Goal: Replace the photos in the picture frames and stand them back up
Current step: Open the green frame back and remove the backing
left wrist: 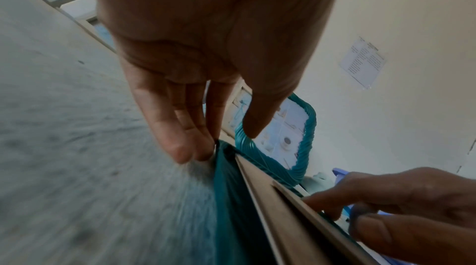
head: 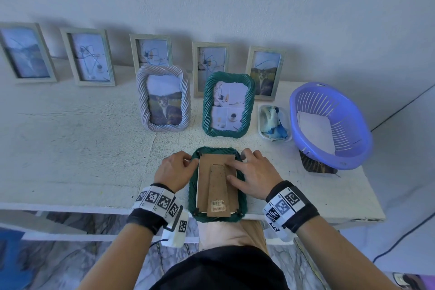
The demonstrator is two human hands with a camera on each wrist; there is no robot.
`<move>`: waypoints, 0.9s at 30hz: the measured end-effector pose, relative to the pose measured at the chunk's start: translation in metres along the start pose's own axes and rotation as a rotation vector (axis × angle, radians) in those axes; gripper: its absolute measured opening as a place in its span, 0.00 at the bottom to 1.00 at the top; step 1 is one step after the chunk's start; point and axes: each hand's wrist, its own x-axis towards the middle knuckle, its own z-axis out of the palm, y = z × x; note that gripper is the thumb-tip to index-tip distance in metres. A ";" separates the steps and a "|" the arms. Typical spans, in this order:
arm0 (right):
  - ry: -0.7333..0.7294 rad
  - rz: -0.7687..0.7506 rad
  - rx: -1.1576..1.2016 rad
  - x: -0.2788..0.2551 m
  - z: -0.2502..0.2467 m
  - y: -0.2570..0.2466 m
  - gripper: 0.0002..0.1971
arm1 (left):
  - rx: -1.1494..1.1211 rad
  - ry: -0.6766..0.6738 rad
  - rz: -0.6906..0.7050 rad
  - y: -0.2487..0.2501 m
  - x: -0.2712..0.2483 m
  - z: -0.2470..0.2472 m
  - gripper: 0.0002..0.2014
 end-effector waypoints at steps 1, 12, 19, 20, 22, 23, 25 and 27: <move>-0.004 0.007 0.006 0.000 0.000 -0.001 0.24 | 0.029 -0.001 -0.009 0.004 0.005 -0.001 0.17; -0.019 0.043 0.026 0.000 -0.002 -0.003 0.23 | 0.172 -0.066 -0.080 0.024 0.036 -0.008 0.16; -0.006 0.047 0.043 -0.001 -0.003 -0.004 0.22 | 0.066 -0.110 -0.071 0.018 0.034 -0.014 0.08; -0.009 0.045 0.033 -0.002 -0.003 -0.004 0.22 | 0.085 -0.116 -0.065 0.017 0.032 -0.014 0.07; -0.026 0.040 0.030 -0.007 -0.003 -0.004 0.23 | 0.161 -0.127 -0.056 0.016 0.026 -0.014 0.11; -0.031 0.038 0.055 -0.010 -0.002 -0.003 0.24 | 0.214 -0.134 -0.045 0.016 0.020 -0.014 0.18; -0.007 0.020 0.140 -0.021 -0.001 -0.002 0.23 | 0.286 -0.151 -0.008 0.017 0.005 -0.014 0.36; 0.038 -0.049 0.224 -0.034 0.001 -0.001 0.17 | 0.320 -0.165 0.033 0.020 -0.014 -0.013 0.48</move>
